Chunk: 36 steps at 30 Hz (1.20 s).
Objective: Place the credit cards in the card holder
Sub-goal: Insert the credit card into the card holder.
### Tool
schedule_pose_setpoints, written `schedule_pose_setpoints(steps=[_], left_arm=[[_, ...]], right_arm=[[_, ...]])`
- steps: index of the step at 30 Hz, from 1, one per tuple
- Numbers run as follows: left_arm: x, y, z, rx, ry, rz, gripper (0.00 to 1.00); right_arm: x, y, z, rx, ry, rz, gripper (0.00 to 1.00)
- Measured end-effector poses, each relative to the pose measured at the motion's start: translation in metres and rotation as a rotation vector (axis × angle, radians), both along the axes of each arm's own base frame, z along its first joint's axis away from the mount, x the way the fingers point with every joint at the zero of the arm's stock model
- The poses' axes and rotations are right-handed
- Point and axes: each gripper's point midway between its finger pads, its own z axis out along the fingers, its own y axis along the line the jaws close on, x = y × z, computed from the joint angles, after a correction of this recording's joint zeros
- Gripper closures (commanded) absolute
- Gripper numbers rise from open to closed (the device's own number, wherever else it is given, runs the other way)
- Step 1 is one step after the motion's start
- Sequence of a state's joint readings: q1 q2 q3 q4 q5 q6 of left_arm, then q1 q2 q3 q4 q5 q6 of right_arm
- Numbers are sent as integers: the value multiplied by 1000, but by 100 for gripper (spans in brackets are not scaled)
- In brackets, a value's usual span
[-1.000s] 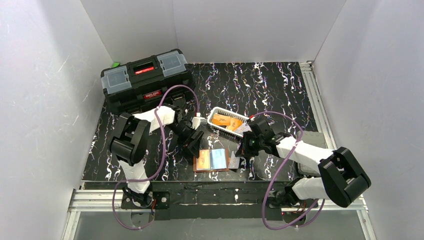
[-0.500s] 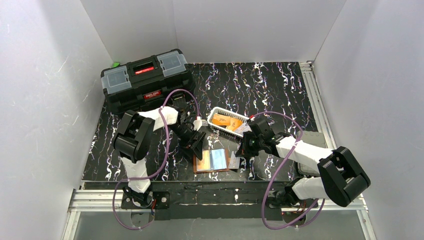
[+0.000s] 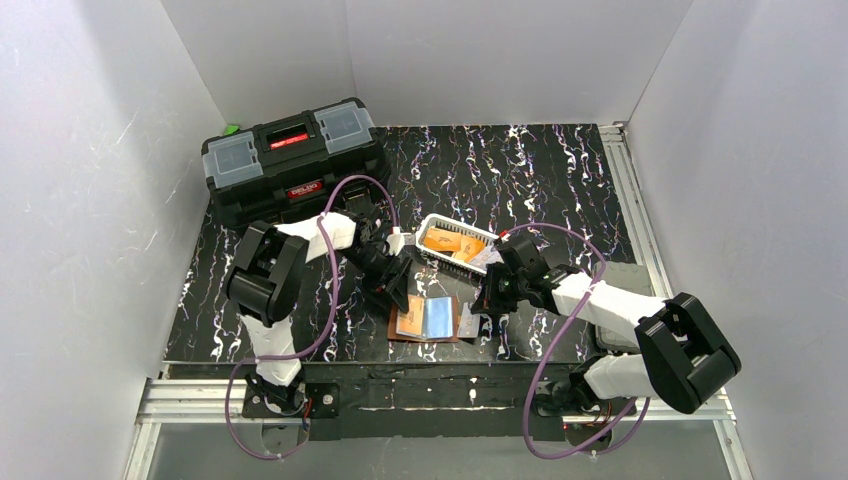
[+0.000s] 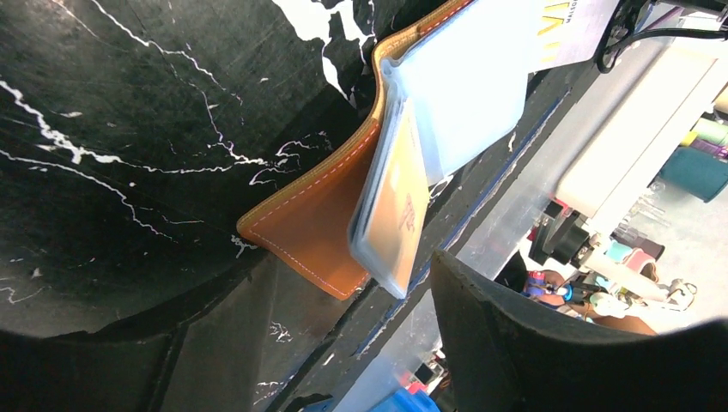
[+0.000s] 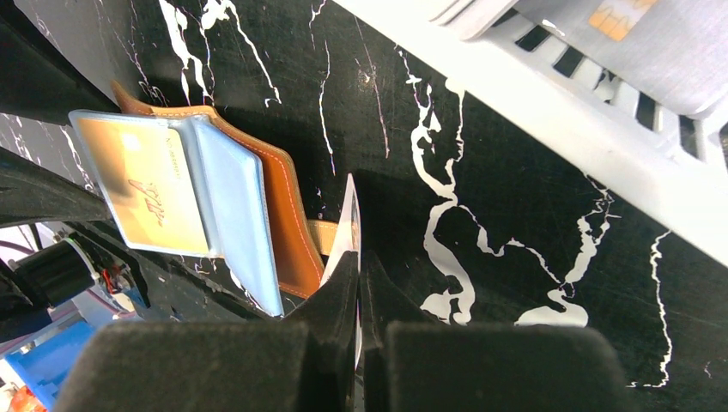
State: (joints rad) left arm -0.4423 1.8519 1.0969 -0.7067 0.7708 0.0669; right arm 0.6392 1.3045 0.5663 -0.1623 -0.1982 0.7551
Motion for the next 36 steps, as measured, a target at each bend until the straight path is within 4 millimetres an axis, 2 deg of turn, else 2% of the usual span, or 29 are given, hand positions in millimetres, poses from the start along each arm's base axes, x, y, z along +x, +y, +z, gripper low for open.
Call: schedule_pose_setpoints(steps=[15,28,33,36], left_arm=[[7,-9,23,-37,-39,55,49],[5,4,5,110,-124,-5,55],[7,6,12,116,-157,-4,67],[9,6,16,111,-182,0,72]], right_arm=[[0,0,0,4,6,1,99],[0,0,0,5,6,2,99],[-1,0,5,10,-5,2,99],[-2,-4,15,15,-35,-2,99]])
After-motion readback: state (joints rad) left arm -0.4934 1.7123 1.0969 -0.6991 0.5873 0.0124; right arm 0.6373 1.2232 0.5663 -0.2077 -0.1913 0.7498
